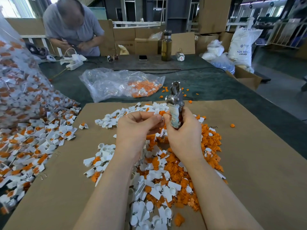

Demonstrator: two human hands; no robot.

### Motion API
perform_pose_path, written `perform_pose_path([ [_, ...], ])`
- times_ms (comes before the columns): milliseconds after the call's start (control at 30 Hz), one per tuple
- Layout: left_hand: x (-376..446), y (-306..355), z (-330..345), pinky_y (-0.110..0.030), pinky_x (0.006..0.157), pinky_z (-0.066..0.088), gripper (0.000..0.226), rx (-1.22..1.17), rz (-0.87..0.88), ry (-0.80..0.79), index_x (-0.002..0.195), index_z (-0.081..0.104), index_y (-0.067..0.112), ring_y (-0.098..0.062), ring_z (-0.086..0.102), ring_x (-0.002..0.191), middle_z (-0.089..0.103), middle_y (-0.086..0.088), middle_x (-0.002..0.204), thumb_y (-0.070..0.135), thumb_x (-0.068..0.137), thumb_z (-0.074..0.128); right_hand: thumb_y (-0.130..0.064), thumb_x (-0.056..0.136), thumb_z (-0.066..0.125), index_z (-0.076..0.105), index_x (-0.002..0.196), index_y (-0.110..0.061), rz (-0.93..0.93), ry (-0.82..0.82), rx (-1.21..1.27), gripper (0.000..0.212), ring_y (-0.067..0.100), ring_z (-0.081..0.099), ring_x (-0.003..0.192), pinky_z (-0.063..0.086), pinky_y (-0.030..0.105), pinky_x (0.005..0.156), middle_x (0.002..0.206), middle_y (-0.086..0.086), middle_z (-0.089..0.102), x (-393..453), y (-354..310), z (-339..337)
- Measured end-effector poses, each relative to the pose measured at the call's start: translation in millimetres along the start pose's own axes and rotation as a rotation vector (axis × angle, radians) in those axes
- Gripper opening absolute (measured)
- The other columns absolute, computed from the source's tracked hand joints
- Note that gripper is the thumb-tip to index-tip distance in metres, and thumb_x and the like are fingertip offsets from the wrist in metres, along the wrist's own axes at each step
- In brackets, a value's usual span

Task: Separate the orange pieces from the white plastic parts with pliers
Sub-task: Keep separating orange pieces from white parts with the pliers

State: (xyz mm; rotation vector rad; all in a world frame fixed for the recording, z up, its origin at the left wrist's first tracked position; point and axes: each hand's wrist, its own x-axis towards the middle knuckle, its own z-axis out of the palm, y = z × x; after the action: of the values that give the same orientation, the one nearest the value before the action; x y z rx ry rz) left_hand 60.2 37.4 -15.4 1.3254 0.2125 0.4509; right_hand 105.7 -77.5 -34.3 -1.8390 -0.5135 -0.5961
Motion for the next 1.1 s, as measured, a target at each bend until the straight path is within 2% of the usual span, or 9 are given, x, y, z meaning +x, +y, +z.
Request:
perform_pose_path([
  [67,-0.3,0.0,0.6,-0.023,0.063,0.058,0.006,0.007,0.017,-0.001,0.079,0.075,0.008,-0.022,0.076,0.073,0.076,-0.013,0.076,0.002,0.080,0.077,-0.029,0.090,0.066,0.054,0.090,-0.027,0.002,-0.005,-0.002,0.012,0.004,0.056,0.079,0.045,0.018,0.059,0.071,-0.018,0.056,-0.7,0.0,0.5],
  [233,1.4,-1.2,1.1,-0.025,0.066,0.060,0.010,0.086,0.061,0.005,0.077,0.074,0.010,-0.023,0.076,0.074,0.076,-0.009,0.074,0.002,0.080,0.079,-0.027,0.090,0.067,0.054,0.092,-0.025,0.020,-0.021,-0.013,0.013,0.001,0.056,0.082,0.043,0.010,0.059,0.072,-0.018,0.055,1.4,2.0,-0.5],
  [500,4.7,-3.7,-0.5,-0.036,0.072,0.061,0.009,0.220,0.106,0.058,0.077,0.075,0.012,-0.025,0.076,0.074,0.076,-0.007,0.073,0.007,0.078,0.082,-0.026,0.089,0.068,0.054,0.092,-0.026,0.015,-0.037,-0.055,0.014,-0.010,0.055,0.074,0.040,0.005,0.059,0.071,-0.021,0.052,1.2,1.9,-2.3],
  [567,4.6,-3.6,-0.9,-0.034,0.070,0.061,0.009,0.244,0.117,0.064,0.076,0.075,0.013,-0.023,0.075,0.072,0.076,-0.006,0.071,0.008,0.078,0.082,-0.025,0.089,0.068,0.054,0.093,-0.026,0.009,-0.030,-0.060,0.015,-0.011,0.055,0.075,0.039,0.004,0.059,0.073,-0.023,0.052,1.0,1.6,-2.2],
  [667,4.2,-3.1,-1.1,-0.030,0.068,0.062,0.007,0.281,0.131,0.064,0.078,0.076,0.013,-0.020,0.075,0.071,0.076,-0.003,0.071,0.010,0.078,0.082,-0.025,0.089,0.068,0.060,0.096,-0.020,-0.001,-0.026,-0.075,0.012,-0.005,0.057,0.073,0.040,0.007,0.058,0.074,-0.022,0.053,0.5,2.3,-2.8],
  [833,4.3,-2.6,-1.4,-0.031,0.069,0.062,0.007,0.289,0.125,0.065,0.080,0.077,0.012,-0.021,0.075,0.072,0.076,-0.003,0.073,0.009,0.078,0.082,-0.025,0.089,0.068,0.062,0.097,-0.015,-0.012,-0.022,-0.094,0.014,0.007,0.060,0.070,0.048,0.022,0.058,0.080,-0.005,0.064,0.0,1.1,-2.9],
  [967,3.9,-1.9,-1.7,-0.028,0.068,0.061,0.008,0.300,0.130,0.071,0.077,0.076,0.014,-0.019,0.075,0.071,0.076,-0.001,0.072,0.009,0.078,0.082,-0.025,0.089,0.068,0.061,0.095,-0.018,-0.006,-0.019,-0.101,0.012,0.004,0.059,0.070,0.045,0.016,0.057,0.078,-0.009,0.062,0.3,0.6,-3.0],
  [1100,3.5,-2.2,0.1,-0.036,0.072,0.062,0.012,0.327,0.137,0.073,0.072,0.076,0.018,-0.022,0.075,0.073,0.076,0.000,0.071,0.009,0.077,0.083,-0.025,0.088,0.069,0.062,0.094,-0.016,-0.016,-0.022,-0.124,0.013,0.005,0.057,0.068,0.043,0.016,0.055,0.076,-0.010,0.060,0.3,0.4,-3.1],
])
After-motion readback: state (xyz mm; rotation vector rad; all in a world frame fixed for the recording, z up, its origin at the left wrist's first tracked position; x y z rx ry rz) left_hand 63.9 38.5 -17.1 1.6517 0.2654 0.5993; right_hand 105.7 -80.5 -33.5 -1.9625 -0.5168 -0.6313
